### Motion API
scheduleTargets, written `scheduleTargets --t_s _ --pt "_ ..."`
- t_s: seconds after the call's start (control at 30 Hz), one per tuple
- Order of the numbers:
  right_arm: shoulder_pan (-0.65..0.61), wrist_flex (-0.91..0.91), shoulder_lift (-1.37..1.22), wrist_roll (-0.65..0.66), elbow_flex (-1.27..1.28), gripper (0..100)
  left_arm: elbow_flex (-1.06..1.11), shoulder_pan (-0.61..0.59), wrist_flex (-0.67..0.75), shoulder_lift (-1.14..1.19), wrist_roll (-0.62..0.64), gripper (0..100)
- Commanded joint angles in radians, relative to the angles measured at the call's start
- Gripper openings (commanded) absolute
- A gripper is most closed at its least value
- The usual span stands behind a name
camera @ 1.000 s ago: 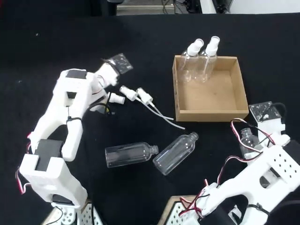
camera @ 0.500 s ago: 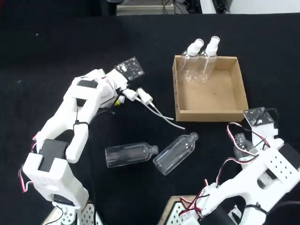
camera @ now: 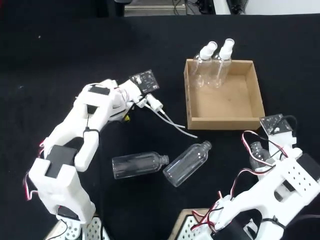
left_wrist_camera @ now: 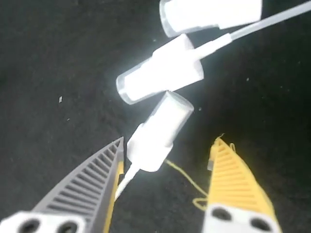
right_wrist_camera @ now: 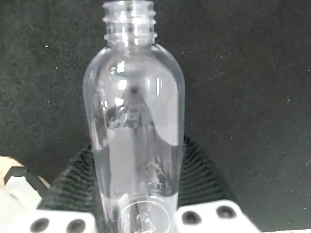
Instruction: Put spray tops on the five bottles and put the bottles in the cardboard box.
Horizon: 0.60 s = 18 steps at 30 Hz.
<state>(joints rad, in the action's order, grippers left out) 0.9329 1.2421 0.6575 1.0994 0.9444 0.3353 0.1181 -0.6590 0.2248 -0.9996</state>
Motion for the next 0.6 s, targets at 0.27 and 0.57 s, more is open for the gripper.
scheduleTargets --t_s 0.27,0.57 --pt "-0.008 -0.017 0.035 0.005 -0.002 1.1 -0.099 0.007 -0.046 0.091 -0.012 5" --pt "-0.015 -0.015 0.036 0.002 -0.002 1.1 -0.096 -0.024 -0.338 -0.169 -0.012 5"
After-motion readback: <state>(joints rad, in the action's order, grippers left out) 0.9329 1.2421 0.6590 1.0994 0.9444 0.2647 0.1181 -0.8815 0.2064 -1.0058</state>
